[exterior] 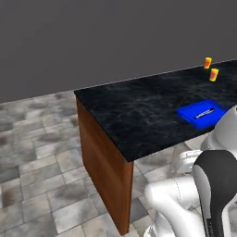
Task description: Gather the cucumber and broccoli from the fridge and place them on a tray on the dining counter. Then gather the chicken drumstick and fish from the fridge and place them on the other tray.
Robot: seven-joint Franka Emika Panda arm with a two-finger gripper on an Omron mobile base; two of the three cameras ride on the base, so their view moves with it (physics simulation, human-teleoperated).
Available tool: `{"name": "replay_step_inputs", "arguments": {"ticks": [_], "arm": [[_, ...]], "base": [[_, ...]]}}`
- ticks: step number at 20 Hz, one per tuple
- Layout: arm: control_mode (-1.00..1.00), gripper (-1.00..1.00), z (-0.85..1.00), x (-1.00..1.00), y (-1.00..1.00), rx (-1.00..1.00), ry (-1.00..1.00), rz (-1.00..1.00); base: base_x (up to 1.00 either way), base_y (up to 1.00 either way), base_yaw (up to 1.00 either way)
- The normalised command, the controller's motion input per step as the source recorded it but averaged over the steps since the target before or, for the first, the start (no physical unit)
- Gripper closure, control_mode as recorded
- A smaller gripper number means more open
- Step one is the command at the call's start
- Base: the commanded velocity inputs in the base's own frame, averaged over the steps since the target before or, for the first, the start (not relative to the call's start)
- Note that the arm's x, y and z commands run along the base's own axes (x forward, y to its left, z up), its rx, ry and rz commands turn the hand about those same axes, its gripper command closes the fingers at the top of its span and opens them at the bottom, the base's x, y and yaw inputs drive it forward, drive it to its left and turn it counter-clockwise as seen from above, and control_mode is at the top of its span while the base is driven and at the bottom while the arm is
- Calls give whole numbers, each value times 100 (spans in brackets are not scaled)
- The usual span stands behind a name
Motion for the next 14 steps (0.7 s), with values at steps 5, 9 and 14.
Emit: {"name": "replay_step_inputs", "arguments": {"ticks": [5, 9, 14], "arm": [[100, -100, 0, 0, 0, 0, 0, 0], [100, -100, 0, 0, 0, 0, 0, 0], [100, -100, 0, 0, 0, 0, 0, 0]], "base": [[0, 100, -21], [13, 100, -22], [74, 100, -30]]}}
